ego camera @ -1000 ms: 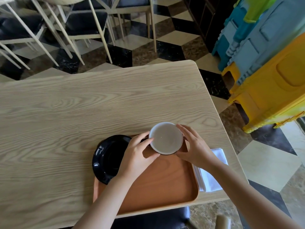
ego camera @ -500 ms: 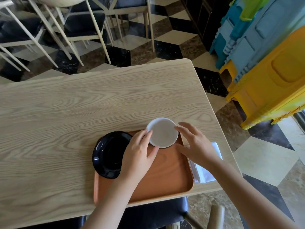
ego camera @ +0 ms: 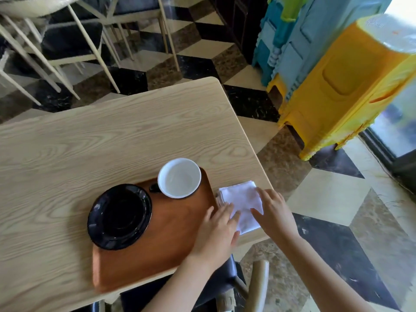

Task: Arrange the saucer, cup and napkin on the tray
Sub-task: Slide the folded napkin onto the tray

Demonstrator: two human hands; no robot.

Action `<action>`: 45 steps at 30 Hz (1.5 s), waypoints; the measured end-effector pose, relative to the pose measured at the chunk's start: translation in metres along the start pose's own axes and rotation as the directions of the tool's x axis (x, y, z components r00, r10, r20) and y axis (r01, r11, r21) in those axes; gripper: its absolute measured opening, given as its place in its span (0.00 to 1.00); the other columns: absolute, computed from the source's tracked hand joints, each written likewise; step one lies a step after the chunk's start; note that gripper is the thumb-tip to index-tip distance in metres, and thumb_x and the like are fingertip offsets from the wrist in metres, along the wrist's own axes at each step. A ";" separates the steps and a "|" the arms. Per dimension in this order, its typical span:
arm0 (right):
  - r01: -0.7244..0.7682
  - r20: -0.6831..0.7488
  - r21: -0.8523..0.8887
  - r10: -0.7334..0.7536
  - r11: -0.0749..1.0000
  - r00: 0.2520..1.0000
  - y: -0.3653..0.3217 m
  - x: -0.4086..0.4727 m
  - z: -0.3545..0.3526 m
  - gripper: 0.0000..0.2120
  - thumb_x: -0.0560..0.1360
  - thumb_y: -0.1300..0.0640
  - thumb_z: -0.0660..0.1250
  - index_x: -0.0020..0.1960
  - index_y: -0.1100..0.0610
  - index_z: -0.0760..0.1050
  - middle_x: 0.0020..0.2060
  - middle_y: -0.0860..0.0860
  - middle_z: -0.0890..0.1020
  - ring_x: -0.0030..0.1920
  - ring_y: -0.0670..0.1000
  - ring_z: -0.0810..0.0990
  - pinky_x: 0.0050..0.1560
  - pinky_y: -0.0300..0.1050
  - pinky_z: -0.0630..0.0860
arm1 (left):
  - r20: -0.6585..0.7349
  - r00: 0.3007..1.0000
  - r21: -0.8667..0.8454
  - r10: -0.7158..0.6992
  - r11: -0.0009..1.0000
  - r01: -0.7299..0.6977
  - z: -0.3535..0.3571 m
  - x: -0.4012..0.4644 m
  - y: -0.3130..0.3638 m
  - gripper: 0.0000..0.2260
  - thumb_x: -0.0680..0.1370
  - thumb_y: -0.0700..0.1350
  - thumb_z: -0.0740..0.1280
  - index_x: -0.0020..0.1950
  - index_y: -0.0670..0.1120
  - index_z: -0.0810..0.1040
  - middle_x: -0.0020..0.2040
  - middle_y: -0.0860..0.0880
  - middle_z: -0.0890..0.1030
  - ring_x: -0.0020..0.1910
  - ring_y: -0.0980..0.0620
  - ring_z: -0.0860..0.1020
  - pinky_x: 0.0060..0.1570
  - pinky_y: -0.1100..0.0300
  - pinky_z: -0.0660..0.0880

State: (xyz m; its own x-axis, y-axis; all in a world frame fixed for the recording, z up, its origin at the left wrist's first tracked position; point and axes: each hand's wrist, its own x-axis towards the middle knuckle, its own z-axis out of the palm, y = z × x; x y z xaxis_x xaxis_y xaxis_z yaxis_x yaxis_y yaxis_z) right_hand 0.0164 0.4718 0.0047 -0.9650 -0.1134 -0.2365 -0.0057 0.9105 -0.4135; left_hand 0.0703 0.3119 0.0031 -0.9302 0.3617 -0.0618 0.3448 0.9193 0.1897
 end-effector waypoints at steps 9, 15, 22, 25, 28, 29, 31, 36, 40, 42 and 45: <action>-0.230 0.114 0.364 0.202 0.902 0.973 -0.006 0.015 -0.012 0.07 0.73 0.62 0.63 0.50 0.59 0.76 0.42 0.54 0.77 0.42 0.55 0.74 0.37 0.44 0.69 | -0.035 0.997 -0.285 -0.065 0.957 0.053 0.017 -0.007 -0.004 0.21 0.79 0.50 0.58 0.71 0.45 0.64 0.74 0.47 0.64 0.73 0.53 0.58 0.70 0.58 0.54; -0.112 0.097 0.541 0.071 0.833 0.993 -0.022 -0.001 -0.041 0.08 0.74 0.63 0.63 0.51 0.55 0.76 0.44 0.52 0.81 0.44 0.54 0.80 0.40 0.45 0.77 | 0.039 0.892 -0.850 -0.450 0.454 0.266 0.001 -0.008 -0.006 0.22 0.75 0.37 0.65 0.67 0.49 0.69 0.64 0.53 0.75 0.60 0.64 0.72 0.58 0.74 0.66; -0.182 0.200 0.794 0.034 0.579 0.979 -0.040 -0.018 -0.039 0.14 0.73 0.67 0.65 0.54 0.52 0.74 0.41 0.52 0.84 0.39 0.48 0.83 0.40 0.44 0.81 | 0.264 0.813 -0.964 -0.518 -0.139 0.225 -0.017 -0.043 -0.024 0.34 0.65 0.49 0.75 0.67 0.60 0.63 0.51 0.51 0.84 0.53 0.55 0.80 0.49 0.59 0.77; -0.143 0.204 0.744 -0.018 0.653 0.979 -0.045 -0.024 -0.023 0.26 0.70 0.69 0.67 0.57 0.42 0.66 0.44 0.51 0.82 0.37 0.44 0.82 0.40 0.40 0.80 | 0.196 0.832 -0.974 -0.518 -0.007 0.225 -0.021 -0.068 -0.032 0.30 0.71 0.45 0.73 0.66 0.61 0.63 0.55 0.53 0.82 0.55 0.57 0.79 0.47 0.68 0.76; -0.030 0.217 0.651 -0.148 0.759 0.965 -0.052 -0.028 -0.009 0.28 0.68 0.68 0.68 0.51 0.36 0.68 0.47 0.48 0.80 0.41 0.45 0.82 0.43 0.44 0.80 | 0.159 0.860 -0.962 -0.485 0.118 0.245 -0.023 -0.089 -0.040 0.23 0.75 0.39 0.68 0.64 0.59 0.67 0.61 0.54 0.77 0.56 0.58 0.78 0.49 0.70 0.74; -0.006 0.230 0.620 -0.174 0.784 0.957 -0.055 -0.028 -0.005 0.27 0.68 0.68 0.68 0.49 0.35 0.70 0.48 0.45 0.80 0.43 0.45 0.82 0.43 0.40 0.80 | 0.148 0.864 -0.951 -0.482 0.170 0.257 -0.024 -0.094 -0.043 0.22 0.75 0.37 0.67 0.62 0.59 0.70 0.61 0.55 0.76 0.56 0.60 0.78 0.49 0.71 0.74; 0.037 0.250 0.544 -0.204 0.838 0.946 -0.061 -0.027 0.004 0.26 0.67 0.67 0.68 0.46 0.34 0.72 0.47 0.39 0.79 0.45 0.42 0.80 0.39 0.29 0.75 | 0.111 0.868 -0.908 -0.484 0.306 0.286 -0.025 -0.100 -0.050 0.22 0.75 0.35 0.66 0.60 0.60 0.72 0.61 0.58 0.75 0.55 0.64 0.77 0.49 0.74 0.72; 0.126 0.277 0.387 -0.246 0.913 0.929 -0.075 -0.029 0.023 0.25 0.68 0.65 0.70 0.62 0.49 0.73 0.57 0.49 0.75 0.48 0.49 0.78 0.49 0.36 0.77 | 0.007 0.888 -0.692 -0.460 0.639 0.336 -0.017 -0.106 -0.062 0.22 0.73 0.38 0.70 0.65 0.51 0.72 0.55 0.56 0.75 0.52 0.59 0.76 0.51 0.67 0.74; 0.204 0.283 0.264 -0.278 0.942 0.918 -0.077 -0.031 0.034 0.29 0.68 0.62 0.71 0.67 0.52 0.69 0.64 0.52 0.70 0.55 0.53 0.76 0.56 0.42 0.74 | 0.005 0.892 -0.605 -0.452 0.709 0.363 -0.008 -0.107 -0.062 0.24 0.72 0.41 0.71 0.67 0.49 0.71 0.50 0.56 0.73 0.41 0.61 0.73 0.43 0.78 0.68; 0.251 0.270 0.202 -0.300 0.947 0.915 -0.074 -0.034 0.041 0.30 0.67 0.59 0.71 0.67 0.53 0.68 0.64 0.53 0.70 0.59 0.53 0.73 0.57 0.38 0.69 | 0.012 0.896 -0.561 -0.445 0.738 0.374 -0.002 -0.109 -0.059 0.24 0.73 0.42 0.71 0.67 0.49 0.71 0.48 0.54 0.73 0.41 0.61 0.72 0.43 0.76 0.68; 0.328 0.238 0.094 -0.341 0.940 0.910 -0.071 -0.041 0.046 0.29 0.67 0.56 0.72 0.67 0.54 0.68 0.62 0.55 0.70 0.60 0.55 0.71 0.57 0.43 0.71 | -0.037 0.886 -0.453 -0.463 0.798 0.398 0.004 -0.114 -0.056 0.23 0.71 0.42 0.73 0.65 0.48 0.73 0.53 0.50 0.75 0.51 0.54 0.74 0.48 0.66 0.73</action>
State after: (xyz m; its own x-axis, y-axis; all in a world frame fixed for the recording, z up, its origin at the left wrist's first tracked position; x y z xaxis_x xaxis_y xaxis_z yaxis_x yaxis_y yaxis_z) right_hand 0.0682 0.3934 0.0038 -0.8135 -0.5078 -0.2834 -0.2968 0.7817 -0.5485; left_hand 0.1575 0.2202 -0.0039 -0.9882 -0.1111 -0.1059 -0.1519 0.8071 0.5705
